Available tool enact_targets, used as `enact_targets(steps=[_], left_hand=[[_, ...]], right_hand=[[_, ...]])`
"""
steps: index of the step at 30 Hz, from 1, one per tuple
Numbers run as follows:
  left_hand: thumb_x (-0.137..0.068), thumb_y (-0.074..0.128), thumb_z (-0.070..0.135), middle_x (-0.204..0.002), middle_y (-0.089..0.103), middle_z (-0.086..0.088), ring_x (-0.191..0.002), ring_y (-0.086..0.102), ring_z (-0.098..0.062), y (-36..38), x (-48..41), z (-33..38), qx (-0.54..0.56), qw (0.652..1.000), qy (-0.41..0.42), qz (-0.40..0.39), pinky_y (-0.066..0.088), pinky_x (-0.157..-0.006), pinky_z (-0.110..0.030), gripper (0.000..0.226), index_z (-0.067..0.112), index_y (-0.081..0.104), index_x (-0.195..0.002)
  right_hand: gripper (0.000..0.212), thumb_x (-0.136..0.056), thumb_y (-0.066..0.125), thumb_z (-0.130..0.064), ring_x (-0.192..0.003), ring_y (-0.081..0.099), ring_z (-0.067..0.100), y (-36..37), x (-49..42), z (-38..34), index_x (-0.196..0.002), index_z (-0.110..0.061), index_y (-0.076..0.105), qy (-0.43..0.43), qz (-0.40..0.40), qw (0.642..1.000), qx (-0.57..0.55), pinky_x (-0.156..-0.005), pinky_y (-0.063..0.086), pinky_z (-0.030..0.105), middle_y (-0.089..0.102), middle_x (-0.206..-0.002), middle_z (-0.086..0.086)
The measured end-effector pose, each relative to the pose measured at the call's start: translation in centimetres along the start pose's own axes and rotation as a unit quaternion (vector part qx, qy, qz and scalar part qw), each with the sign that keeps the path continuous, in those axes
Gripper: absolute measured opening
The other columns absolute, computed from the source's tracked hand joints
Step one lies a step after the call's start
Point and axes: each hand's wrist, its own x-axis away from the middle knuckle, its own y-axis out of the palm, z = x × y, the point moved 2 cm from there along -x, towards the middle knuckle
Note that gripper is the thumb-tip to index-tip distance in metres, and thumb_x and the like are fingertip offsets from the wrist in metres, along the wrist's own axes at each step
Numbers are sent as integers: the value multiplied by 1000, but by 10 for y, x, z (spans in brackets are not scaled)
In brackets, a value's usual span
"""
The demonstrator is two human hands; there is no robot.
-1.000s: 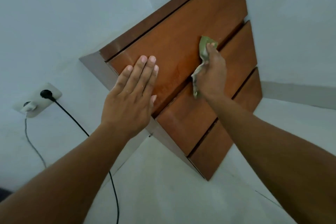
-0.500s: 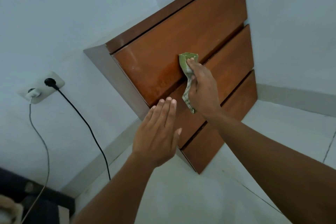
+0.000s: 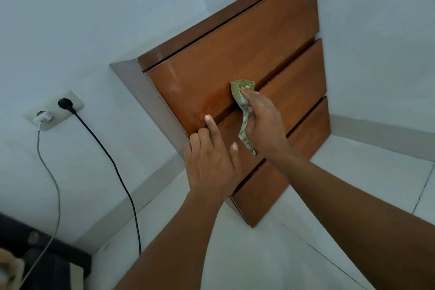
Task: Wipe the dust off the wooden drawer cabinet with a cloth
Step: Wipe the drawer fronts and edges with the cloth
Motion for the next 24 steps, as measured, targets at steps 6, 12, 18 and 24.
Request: enact_targets(steps=[6, 12, 18, 24], left_hand=[[-92, 39, 47, -117, 48, -17, -102, 43, -29, -9, -12, 7, -32, 999, -19, -26, 41, -83, -44, 84, 0, 14, -157], [-87, 31, 49, -122, 54, -16, -104, 51, -28, -15, -12, 19, 23, 999, -36, -19, 44, -88, -44, 85, 1, 19, -157], [-87, 23, 55, -138, 47, -13, -121, 46, -28, -17, 12, 14, 69, 997, 16, 8, 45, -102, -45, 87, 6, 15, -158], [-96, 42, 58, -164, 23, -20, -155, 17, -31, -12, 38, -29, 74, 995, 64, 31, 23, -123, -48, 91, 0, 12, -159]], right_hand=[[45, -98, 39, -4, -136, 49, 29, -7, 0, 3, -141, -5, 52, -14, -12, 1000, 7, -111, 43, 48, 56, -144, 12], [46, -93, 48, 2, -129, 52, 26, -27, 6, 2, -137, -10, 55, -37, 30, 998, 33, -105, 46, 42, 60, -137, 9], [44, -96, 49, 0, -131, 51, 22, -42, 19, -3, -137, -12, 55, -80, -4, 997, 14, -104, 48, 49, 59, -138, 7], [47, -96, 42, -13, -144, 39, 16, -26, 39, -44, -141, -16, 53, -196, -197, 959, 55, -120, 30, 48, 55, -146, 2]])
